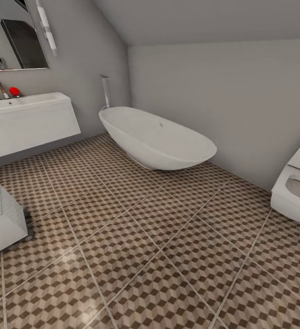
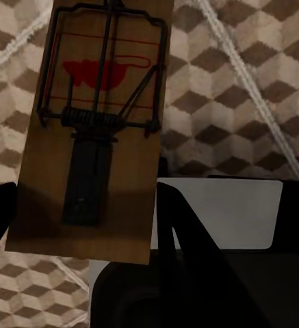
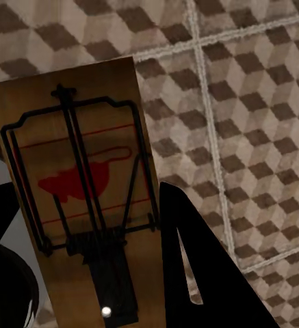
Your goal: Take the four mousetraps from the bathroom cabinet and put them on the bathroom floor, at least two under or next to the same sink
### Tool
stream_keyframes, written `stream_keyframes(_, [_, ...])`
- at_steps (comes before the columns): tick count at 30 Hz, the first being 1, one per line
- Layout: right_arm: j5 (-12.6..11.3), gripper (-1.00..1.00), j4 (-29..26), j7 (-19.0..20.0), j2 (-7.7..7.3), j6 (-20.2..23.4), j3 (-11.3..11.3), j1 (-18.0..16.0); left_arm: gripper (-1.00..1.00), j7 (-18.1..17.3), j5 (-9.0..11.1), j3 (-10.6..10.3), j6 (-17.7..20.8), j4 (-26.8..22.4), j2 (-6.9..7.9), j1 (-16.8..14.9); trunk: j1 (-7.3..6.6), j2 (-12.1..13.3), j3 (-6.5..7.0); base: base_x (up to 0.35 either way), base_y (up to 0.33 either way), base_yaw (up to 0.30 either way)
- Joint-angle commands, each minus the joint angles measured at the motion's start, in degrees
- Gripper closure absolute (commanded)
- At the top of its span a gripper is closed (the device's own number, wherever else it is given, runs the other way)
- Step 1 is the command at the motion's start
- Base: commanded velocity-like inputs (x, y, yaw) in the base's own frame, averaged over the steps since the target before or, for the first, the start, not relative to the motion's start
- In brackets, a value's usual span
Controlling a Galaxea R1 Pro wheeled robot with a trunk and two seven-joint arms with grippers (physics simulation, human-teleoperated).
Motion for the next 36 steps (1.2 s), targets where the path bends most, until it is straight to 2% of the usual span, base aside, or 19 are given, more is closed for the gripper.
stream_keyframes(1, [-0.14, 1.00, 0.07, -0.20, 0.02, -0.23, 0.16, -0.04, 1.00, 0.30, 0.19, -0.49, -0.47, -0.24, 0.03, -0.10, 0.02, -0.02, -0.05, 0.286, 0.114, 0.000])
stream_keyframes(22, [-0.19, 1.00, 0.14, -0.13, -0.04, -0.27, 0.15, -0.01, 1.00, 0.30, 0.17, -0.56, -0.46, -0.19, 0.12, -0.11, 0.02, -0.02, -0.07, 0.309, 0.122, 0.006])
stream_keyframes(36, [0.02, 1.00, 0.19, -0.22, -0.09, -0.31, 0.15, -0.01, 1.00, 0.30, 0.19, -0.59, -0.46, -0.19, 0.12, -0.12, 0.02, -0.02, -0.54, 0.318, 0.004, 0.253])
